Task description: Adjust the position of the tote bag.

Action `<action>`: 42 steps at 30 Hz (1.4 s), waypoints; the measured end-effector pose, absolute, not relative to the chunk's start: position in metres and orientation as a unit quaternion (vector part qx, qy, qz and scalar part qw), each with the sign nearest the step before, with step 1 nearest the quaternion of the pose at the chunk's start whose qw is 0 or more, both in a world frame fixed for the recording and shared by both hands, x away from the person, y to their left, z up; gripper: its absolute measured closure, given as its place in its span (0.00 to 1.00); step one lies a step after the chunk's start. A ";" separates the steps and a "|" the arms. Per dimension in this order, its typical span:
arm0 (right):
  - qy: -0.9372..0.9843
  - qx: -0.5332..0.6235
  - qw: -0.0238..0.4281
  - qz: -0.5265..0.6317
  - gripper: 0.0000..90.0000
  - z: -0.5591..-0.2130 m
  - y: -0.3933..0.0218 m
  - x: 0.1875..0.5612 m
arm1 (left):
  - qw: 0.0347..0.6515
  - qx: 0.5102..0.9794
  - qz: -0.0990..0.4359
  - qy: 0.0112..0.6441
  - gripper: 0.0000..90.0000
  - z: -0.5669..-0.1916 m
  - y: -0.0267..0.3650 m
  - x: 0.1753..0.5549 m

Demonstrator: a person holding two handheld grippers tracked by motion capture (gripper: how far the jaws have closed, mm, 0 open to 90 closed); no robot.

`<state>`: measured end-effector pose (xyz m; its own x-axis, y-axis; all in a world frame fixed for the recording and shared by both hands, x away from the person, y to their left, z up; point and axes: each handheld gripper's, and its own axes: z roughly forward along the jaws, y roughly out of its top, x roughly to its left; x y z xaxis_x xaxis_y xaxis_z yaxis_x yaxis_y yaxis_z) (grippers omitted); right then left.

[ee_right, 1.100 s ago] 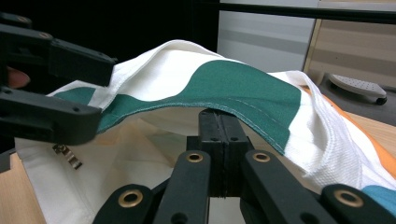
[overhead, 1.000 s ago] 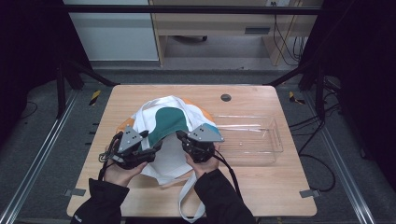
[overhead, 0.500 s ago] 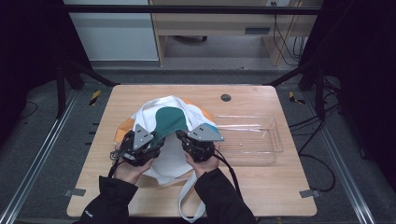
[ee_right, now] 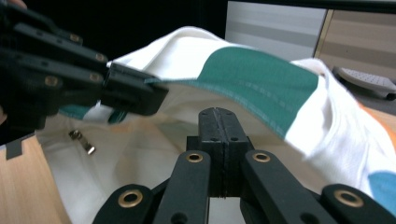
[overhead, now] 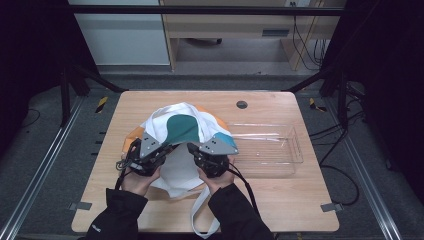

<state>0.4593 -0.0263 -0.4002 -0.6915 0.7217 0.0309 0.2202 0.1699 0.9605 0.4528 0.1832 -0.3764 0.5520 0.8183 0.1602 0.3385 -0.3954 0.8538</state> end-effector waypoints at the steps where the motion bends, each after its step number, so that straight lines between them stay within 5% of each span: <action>1: 0.733 0.325 0.220 0.555 1.00 -0.404 -0.028 0.458 | 0.410 0.779 0.294 0.372 0.96 -0.376 0.183 0.453; 42: 0.800 0.354 0.171 0.453 1.00 -0.497 -0.016 0.451 | 0.448 0.754 0.291 0.383 0.97 -0.371 0.187 0.452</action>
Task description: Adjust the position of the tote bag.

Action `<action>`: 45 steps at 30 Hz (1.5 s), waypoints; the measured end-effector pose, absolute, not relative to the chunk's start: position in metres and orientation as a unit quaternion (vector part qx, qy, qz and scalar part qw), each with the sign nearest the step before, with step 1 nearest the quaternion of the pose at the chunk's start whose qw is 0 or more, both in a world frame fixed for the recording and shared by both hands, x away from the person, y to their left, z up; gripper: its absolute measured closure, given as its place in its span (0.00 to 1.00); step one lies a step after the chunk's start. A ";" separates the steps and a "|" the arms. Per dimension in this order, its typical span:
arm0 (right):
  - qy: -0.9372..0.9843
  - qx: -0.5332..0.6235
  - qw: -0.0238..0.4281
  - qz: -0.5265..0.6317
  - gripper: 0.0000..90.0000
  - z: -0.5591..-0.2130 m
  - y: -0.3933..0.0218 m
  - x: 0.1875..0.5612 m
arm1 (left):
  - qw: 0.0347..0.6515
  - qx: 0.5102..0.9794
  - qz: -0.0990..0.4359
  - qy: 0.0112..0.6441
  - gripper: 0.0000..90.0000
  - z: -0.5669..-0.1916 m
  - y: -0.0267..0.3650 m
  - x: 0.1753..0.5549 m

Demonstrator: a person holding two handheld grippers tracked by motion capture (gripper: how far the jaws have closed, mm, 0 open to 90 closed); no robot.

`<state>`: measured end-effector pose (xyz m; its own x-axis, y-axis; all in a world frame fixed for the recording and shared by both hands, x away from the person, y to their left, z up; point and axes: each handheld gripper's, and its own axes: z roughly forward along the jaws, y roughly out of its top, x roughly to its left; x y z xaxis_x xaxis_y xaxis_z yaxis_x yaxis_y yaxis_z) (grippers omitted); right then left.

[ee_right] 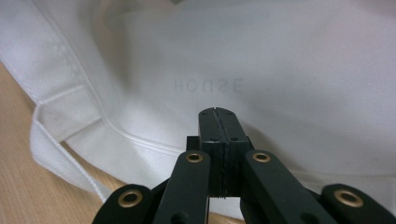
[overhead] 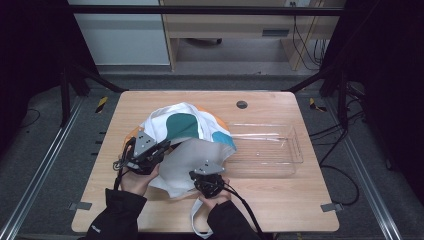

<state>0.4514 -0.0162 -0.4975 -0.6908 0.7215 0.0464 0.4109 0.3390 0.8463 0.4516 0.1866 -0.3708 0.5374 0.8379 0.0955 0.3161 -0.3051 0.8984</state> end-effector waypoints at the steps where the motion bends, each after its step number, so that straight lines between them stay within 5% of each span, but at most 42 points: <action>1: 0.803 0.355 0.172 0.447 1.00 -0.499 -0.016 0.452 | 0.450 0.752 0.290 0.384 0.97 -0.371 0.187 0.452; 45: 0.822 0.367 0.172 0.399 1.00 -0.508 -0.012 0.456 | 0.479 0.705 0.342 0.396 0.98 -0.314 0.195 0.485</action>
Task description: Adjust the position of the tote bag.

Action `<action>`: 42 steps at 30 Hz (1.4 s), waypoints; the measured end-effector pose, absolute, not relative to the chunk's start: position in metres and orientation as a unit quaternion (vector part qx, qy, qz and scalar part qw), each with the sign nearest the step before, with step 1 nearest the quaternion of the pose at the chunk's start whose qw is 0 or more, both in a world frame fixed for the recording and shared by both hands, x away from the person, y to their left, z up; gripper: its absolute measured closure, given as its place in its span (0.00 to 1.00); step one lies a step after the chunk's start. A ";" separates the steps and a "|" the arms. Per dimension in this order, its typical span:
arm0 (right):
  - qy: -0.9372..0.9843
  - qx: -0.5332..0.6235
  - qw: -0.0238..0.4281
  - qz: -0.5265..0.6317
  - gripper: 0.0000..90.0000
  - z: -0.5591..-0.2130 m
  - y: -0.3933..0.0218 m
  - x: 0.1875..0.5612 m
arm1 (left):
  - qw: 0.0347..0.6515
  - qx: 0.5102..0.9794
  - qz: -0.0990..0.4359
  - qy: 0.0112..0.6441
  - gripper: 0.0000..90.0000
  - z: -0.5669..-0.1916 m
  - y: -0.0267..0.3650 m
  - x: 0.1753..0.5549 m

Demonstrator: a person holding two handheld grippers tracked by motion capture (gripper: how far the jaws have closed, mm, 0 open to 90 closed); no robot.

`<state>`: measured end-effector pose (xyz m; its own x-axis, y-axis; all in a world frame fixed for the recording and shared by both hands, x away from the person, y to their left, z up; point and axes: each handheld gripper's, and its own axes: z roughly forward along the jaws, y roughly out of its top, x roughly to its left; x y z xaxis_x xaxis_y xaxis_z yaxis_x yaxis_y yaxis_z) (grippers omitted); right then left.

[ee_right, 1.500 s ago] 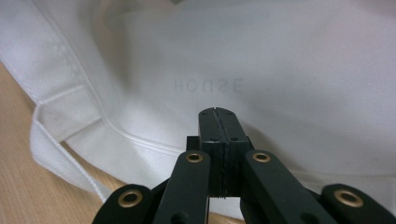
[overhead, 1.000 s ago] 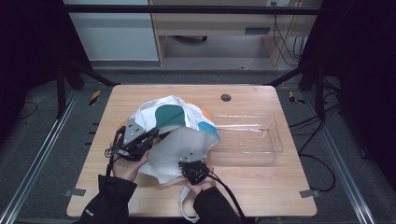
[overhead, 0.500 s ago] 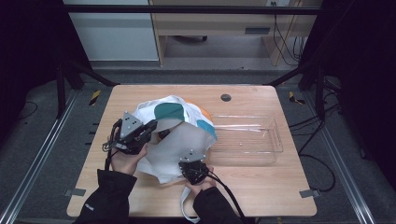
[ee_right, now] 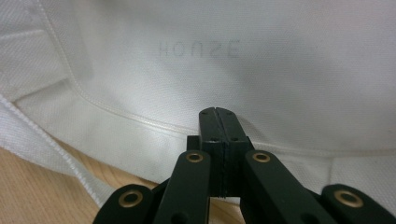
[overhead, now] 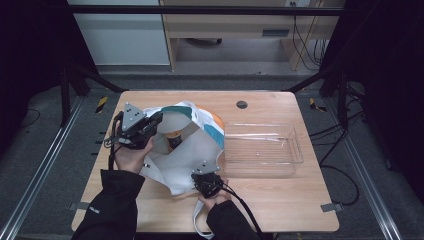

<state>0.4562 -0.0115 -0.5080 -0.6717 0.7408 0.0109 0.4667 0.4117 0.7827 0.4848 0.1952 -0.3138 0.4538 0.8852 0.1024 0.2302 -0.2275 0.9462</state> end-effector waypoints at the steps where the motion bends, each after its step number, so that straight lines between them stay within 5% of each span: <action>1: 0.823 0.365 0.173 0.400 1.00 -0.508 -0.012 0.456 | 0.479 0.704 0.343 0.397 0.98 -0.313 0.195 0.487; 42: 0.823 0.364 0.170 0.401 1.00 -0.508 -0.012 0.457 | 0.462 0.683 0.367 0.430 0.98 -0.306 0.201 0.541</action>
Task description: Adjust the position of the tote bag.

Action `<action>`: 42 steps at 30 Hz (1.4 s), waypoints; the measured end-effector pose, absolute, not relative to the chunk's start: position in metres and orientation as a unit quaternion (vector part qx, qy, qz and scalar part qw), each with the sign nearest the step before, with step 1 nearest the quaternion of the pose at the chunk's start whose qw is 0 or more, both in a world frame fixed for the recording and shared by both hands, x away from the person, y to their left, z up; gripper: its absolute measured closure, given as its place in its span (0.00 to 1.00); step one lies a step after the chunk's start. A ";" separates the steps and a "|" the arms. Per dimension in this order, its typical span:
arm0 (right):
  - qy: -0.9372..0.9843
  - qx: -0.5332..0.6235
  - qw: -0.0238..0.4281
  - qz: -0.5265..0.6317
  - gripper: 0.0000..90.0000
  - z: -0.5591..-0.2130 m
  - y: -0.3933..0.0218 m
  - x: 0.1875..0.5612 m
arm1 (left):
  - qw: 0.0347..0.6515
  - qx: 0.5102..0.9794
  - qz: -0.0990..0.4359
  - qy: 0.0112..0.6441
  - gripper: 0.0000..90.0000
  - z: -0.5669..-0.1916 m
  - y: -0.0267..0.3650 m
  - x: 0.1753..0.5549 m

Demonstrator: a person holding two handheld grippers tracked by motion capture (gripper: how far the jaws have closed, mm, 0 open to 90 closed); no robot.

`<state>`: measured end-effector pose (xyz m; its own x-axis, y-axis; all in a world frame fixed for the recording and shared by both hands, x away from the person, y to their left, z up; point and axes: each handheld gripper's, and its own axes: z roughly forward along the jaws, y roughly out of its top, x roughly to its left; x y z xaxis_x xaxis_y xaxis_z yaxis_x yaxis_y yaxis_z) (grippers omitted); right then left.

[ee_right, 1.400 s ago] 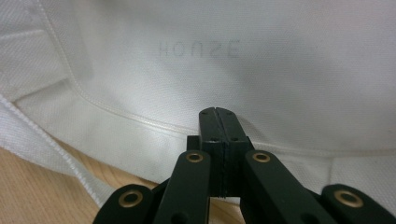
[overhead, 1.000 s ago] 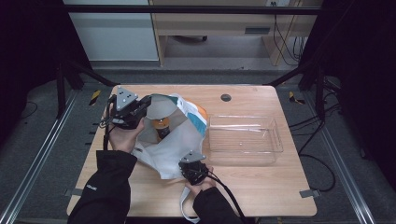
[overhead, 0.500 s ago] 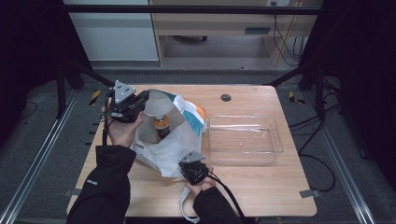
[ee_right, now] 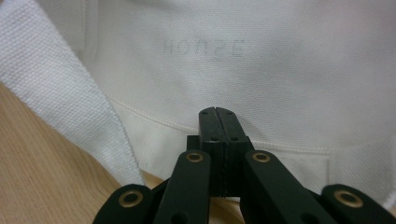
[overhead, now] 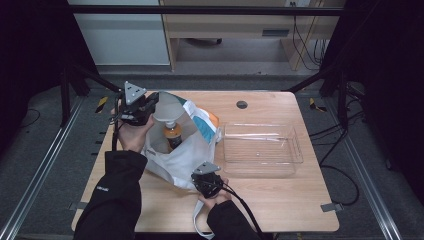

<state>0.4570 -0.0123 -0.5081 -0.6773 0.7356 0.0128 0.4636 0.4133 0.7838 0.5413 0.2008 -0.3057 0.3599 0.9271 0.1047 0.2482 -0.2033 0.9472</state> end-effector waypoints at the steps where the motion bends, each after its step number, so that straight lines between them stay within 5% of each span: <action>1: 0.823 0.364 0.170 0.401 1.00 -0.508 -0.012 0.457 | 0.462 0.683 0.367 0.430 0.98 -0.306 0.201 0.541; 42: 0.824 0.363 0.168 0.402 1.00 -0.508 -0.013 0.458 | 0.420 0.703 0.342 0.461 0.92 -0.355 0.207 0.596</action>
